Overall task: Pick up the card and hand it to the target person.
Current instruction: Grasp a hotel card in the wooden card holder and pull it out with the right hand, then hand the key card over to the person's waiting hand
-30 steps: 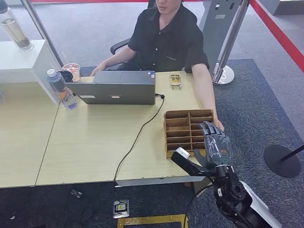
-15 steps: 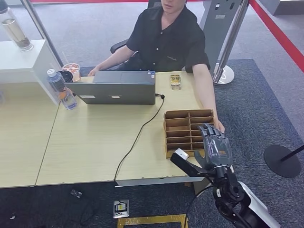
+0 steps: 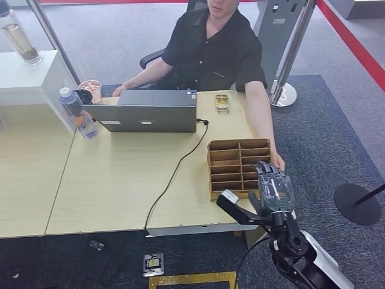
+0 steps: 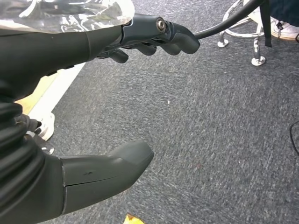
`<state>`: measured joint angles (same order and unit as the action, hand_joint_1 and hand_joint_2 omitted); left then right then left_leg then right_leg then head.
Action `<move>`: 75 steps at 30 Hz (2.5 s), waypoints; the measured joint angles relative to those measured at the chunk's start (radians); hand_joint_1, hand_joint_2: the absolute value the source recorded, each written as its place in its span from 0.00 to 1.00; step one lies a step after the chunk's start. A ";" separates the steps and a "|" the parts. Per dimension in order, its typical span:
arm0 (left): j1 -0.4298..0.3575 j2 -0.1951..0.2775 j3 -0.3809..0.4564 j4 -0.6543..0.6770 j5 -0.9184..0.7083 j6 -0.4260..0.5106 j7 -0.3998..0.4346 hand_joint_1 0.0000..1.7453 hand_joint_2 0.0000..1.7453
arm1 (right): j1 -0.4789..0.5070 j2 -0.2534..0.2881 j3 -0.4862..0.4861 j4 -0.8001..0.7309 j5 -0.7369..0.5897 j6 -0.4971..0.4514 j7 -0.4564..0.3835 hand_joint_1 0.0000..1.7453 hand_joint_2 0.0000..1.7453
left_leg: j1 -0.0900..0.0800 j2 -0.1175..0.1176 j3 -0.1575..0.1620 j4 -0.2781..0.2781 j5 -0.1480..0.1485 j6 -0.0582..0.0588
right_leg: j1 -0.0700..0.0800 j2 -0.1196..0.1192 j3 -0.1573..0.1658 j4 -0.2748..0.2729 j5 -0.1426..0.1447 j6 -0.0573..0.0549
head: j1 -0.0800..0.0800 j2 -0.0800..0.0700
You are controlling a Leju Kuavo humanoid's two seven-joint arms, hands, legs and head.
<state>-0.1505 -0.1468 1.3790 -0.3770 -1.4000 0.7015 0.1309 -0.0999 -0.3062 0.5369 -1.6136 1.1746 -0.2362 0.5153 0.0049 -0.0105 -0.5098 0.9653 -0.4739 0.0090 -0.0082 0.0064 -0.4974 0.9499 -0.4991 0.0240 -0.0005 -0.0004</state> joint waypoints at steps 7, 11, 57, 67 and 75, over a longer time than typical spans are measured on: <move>0.000 0.008 -0.001 0.000 0.000 0.000 0.007 0.00 1.00 | -0.020 0.010 0.000 0.044 0.025 -0.016 0.008 0.33 1.00 | 0.000 0.000 0.000 0.000 0.000 0.000 | 0.000 0.000 0.000 0.000 0.000 0.000 | 0.000 0.000; 0.000 0.013 -0.001 -0.001 0.001 0.000 0.007 0.00 1.00 | -0.028 0.014 -0.001 0.072 0.029 -0.026 0.014 0.28 1.00 | 0.000 0.000 0.000 0.000 0.000 0.000 | 0.000 0.000 0.000 0.000 0.000 0.000 | 0.000 0.000; 0.004 0.005 -0.027 -0.004 0.012 0.000 0.017 0.00 1.00 | -0.047 0.027 -0.017 0.066 0.238 -0.160 0.032 1.00 1.00 | 0.000 0.000 0.000 0.000 0.000 0.000 | 0.000 0.000 0.000 0.000 0.000 0.000 | 0.000 0.000; 0.006 -0.008 -0.035 -0.005 -0.015 0.000 0.013 0.00 1.00 | -0.145 0.034 -0.017 0.009 0.202 -0.248 0.015 1.00 1.00 | 0.000 0.001 0.000 0.000 0.000 0.000 | 0.000 0.000 0.000 0.000 0.000 0.000 | 0.001 0.000; 0.007 -0.011 -0.062 -0.005 -0.021 0.000 -0.019 0.00 1.00 | -0.352 0.053 -0.011 0.249 0.103 -0.261 -0.022 1.00 1.00 | 0.000 0.000 0.000 0.000 0.001 0.000 | 0.000 0.000 0.000 0.000 0.001 0.000 | 0.001 0.000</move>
<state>-0.1435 -0.1576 1.3166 -0.3822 -1.4205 0.7015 0.1119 -0.4522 -0.2536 0.5257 -1.3648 1.2778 -0.4971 0.4934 0.0048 -0.0105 -0.5097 0.9654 -0.4733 0.0087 -0.0084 0.0067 -0.4969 0.9503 -0.4985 0.0243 0.0002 -0.0004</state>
